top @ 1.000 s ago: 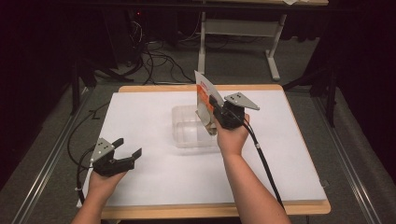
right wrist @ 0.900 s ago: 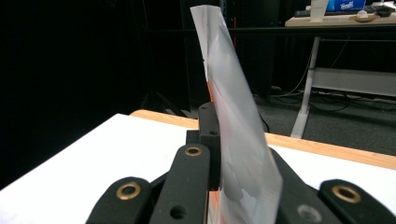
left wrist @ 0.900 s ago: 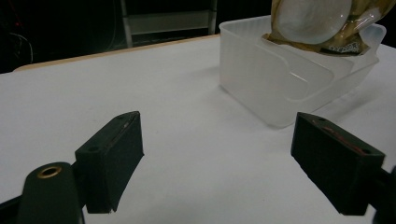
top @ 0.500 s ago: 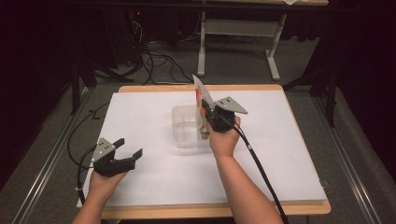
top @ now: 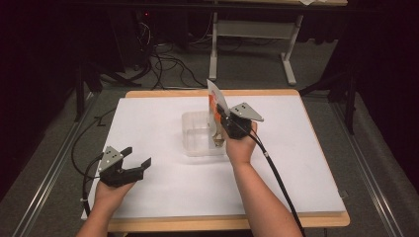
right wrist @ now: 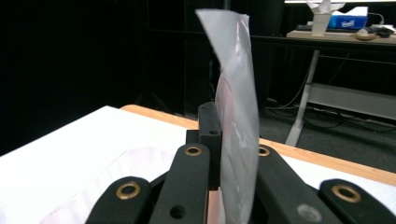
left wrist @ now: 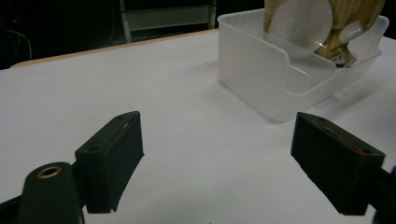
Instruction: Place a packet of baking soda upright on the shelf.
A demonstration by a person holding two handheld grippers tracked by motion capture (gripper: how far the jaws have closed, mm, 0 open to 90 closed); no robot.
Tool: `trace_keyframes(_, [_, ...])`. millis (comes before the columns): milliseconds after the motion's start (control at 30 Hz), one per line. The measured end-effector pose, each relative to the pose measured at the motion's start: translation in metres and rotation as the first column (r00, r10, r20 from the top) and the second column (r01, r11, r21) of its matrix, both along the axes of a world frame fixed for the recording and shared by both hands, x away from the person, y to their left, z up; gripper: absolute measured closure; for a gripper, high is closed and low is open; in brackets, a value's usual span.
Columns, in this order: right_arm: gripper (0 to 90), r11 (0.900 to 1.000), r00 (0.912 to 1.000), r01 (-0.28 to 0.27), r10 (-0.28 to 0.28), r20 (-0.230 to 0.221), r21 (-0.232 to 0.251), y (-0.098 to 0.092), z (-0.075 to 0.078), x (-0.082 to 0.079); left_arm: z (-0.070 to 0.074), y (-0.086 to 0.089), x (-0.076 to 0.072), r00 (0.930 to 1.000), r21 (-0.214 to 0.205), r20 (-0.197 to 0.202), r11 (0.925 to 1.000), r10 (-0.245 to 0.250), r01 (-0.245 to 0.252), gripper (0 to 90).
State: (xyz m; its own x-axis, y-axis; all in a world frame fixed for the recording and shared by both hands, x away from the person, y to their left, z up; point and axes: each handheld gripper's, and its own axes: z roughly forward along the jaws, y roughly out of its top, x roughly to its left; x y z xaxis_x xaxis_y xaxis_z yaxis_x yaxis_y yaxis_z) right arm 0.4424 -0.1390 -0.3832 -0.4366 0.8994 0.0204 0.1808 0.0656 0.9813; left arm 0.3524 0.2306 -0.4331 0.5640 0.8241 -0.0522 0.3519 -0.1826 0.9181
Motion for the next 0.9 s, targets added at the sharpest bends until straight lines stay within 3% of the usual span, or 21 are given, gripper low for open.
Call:
trace_keyframes(267, [89.9, 0.9987, 0.9989, -0.047, 0.047, 0.000, 0.016, 0.003, -0.007, -0.005, 0.000, 0.000, -0.001, 1.0000, 0.003, 0.002, 1.0000, 0.000, 0.000, 17.4])
trace_keyframes(600, [78.4, 0.9976, 0.9963, -0.064, 0.066, -0.056, 0.025, -0.004, -0.019, -0.010, -0.001, -0.001, 0.000, 1.0000, 0.006, -0.002, 1.0000, -0.001, 0.001, 17.4])
trace_keyframes(700, [73.2, 0.9972, 0.9939, -0.071, 0.073, -0.083, 0.020, -0.006, -0.028, -0.017, 0.000, 0.000, 0.000, 1.0000, 0.003, 0.001, 1.0000, 0.000, 0.000, 17.5])
trace_keyframes(900, [74.9, 0.9962, 0.9908, -0.079, 0.082, -0.108, 0.036, -0.014, -0.046, -0.028, 0.000, -0.001, 0.000, 1.0000, 0.007, 0.003, 1.0000, -0.001, 0.001, 17.6])
